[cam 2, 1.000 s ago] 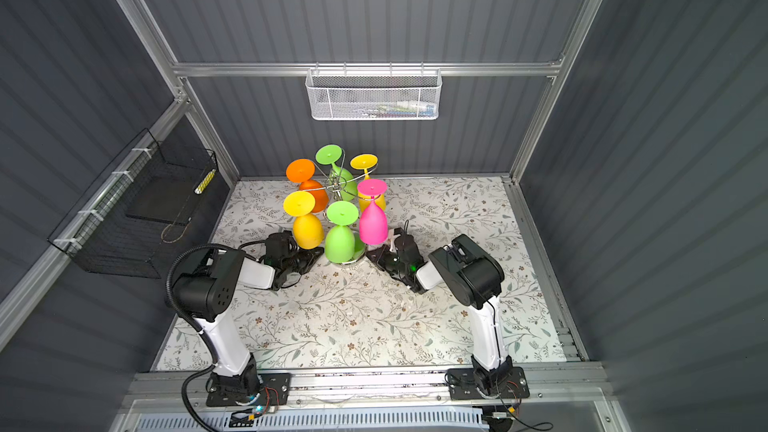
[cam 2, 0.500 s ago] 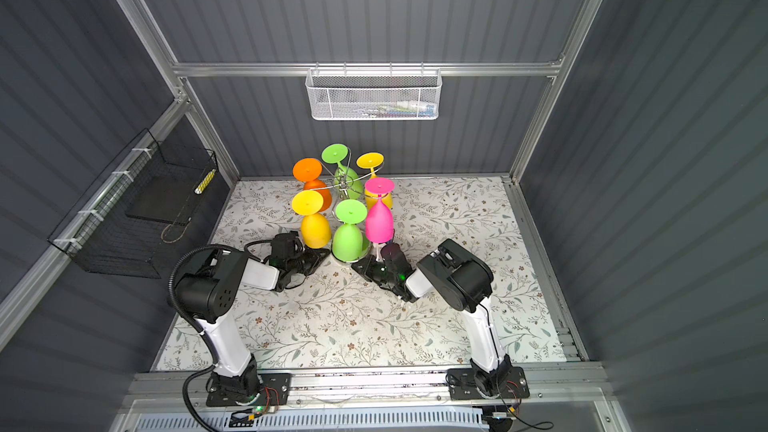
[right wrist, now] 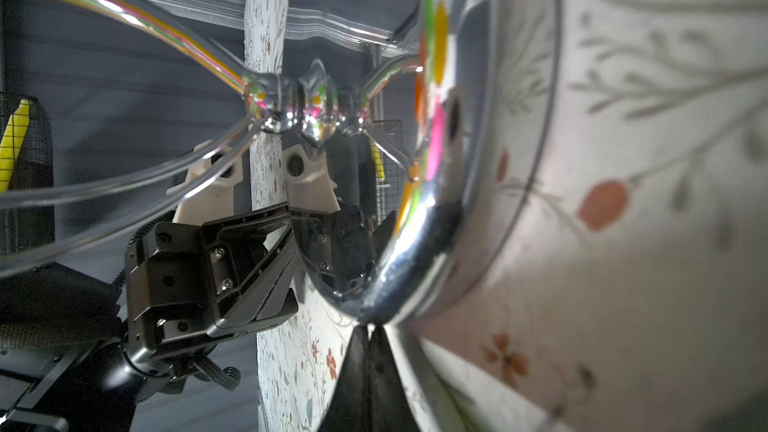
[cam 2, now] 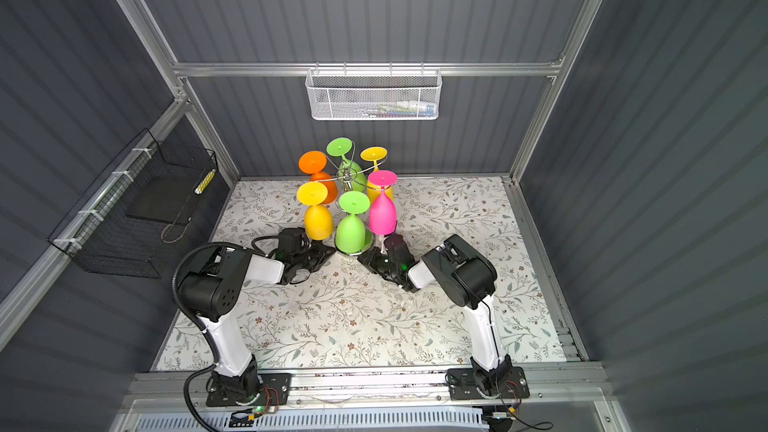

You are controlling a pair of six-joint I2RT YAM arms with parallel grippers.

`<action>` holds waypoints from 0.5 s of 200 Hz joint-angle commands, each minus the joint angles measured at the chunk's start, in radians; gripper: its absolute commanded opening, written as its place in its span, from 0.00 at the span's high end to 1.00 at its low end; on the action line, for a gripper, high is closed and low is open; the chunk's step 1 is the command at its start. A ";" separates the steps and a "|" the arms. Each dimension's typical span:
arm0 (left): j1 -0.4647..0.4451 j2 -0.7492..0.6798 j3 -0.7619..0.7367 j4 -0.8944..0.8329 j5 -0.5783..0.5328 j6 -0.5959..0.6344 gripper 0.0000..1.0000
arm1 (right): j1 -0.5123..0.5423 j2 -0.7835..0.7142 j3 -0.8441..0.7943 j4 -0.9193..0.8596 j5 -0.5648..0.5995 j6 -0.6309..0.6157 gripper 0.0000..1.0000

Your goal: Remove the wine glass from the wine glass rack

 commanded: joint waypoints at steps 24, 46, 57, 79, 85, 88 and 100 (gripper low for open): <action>-0.006 0.046 0.069 -0.106 -0.002 0.024 1.00 | -0.025 0.035 0.068 -0.071 0.045 -0.030 1.00; -0.006 0.060 0.101 -0.125 0.001 0.027 1.00 | -0.031 0.042 0.094 -0.091 0.045 -0.030 1.00; -0.006 0.066 0.115 -0.131 0.001 0.028 1.00 | -0.033 0.041 0.107 -0.104 0.045 -0.034 1.00; -0.006 0.079 0.149 -0.149 0.002 0.031 1.00 | -0.040 0.049 0.133 -0.126 0.045 -0.035 1.00; -0.006 0.082 0.157 -0.154 0.002 0.032 1.00 | -0.043 0.050 0.137 -0.131 0.045 -0.034 1.00; -0.006 0.084 0.162 -0.157 0.004 0.033 1.00 | -0.044 0.051 0.140 -0.131 0.045 -0.033 1.00; -0.006 0.086 0.180 -0.169 0.005 0.034 1.00 | -0.049 0.052 0.149 -0.140 0.045 -0.034 1.00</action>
